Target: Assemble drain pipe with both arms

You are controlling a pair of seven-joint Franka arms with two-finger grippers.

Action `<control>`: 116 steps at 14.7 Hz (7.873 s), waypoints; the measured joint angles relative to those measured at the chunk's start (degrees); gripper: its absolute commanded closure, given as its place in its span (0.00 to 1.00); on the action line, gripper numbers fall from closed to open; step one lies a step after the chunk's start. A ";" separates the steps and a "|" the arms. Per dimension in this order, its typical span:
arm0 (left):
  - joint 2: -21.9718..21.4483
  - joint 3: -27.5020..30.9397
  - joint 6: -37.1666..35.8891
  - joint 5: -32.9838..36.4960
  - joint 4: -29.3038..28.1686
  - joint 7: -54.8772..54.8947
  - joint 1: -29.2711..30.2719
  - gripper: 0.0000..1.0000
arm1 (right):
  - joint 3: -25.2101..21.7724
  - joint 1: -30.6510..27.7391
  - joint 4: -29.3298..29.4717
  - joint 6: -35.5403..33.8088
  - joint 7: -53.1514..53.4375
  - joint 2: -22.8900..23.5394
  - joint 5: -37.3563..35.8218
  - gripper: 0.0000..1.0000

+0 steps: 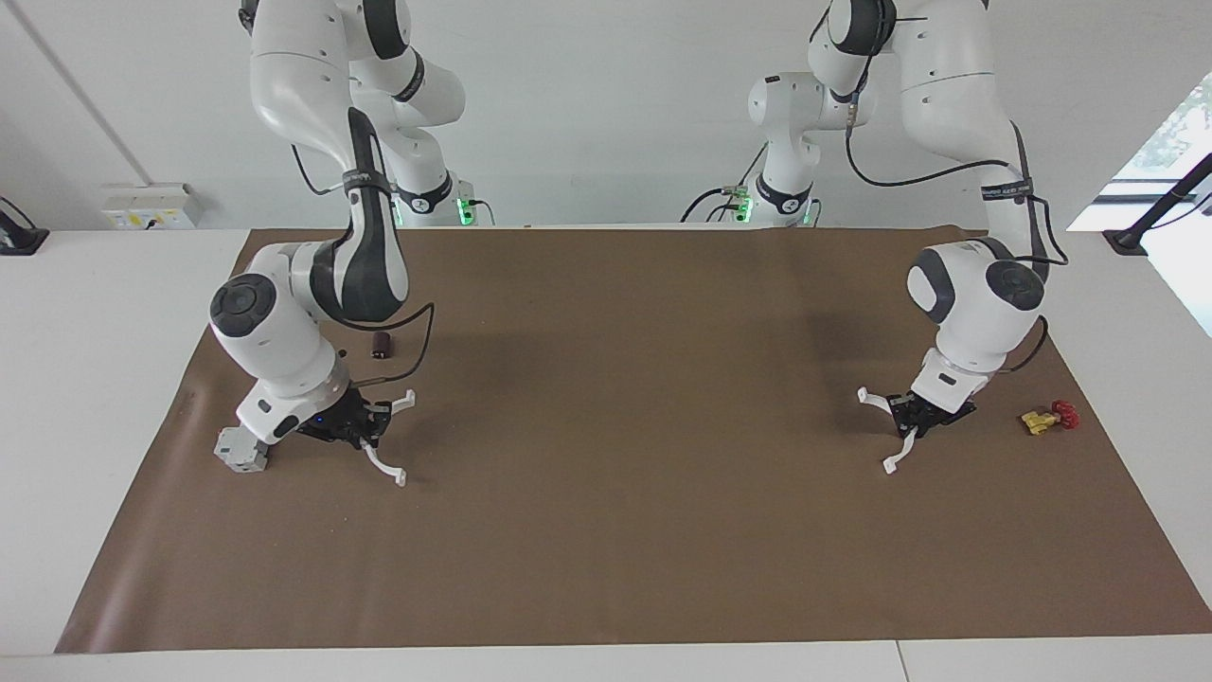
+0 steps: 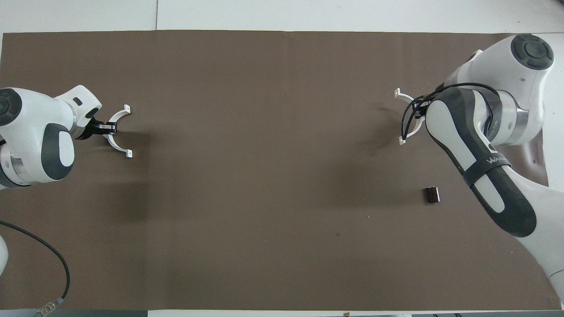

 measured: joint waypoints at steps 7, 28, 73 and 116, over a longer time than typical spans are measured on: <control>-2.00 0.32 0.53 0.00 0.41 0.00 0.34 1.00 | 0.65 20.56 7.66 -0.74 26.58 2.64 -0.03 0.95; -9.95 0.13 -14.10 0.01 5.11 -8.44 -7.56 1.00 | 0.86 29.39 8.36 14.35 31.43 14.14 -3.22 0.00; 4.58 0.37 -2.85 11.63 7.16 -35.28 -33.46 1.00 | -2.28 -2.96 1.38 -27.71 6.55 -25.43 -5.10 0.00; 4.61 -0.27 0.99 11.66 5.49 -35.83 -34.12 0.00 | -4.65 -2.78 1.99 -27.45 4.65 -24.80 -5.05 0.00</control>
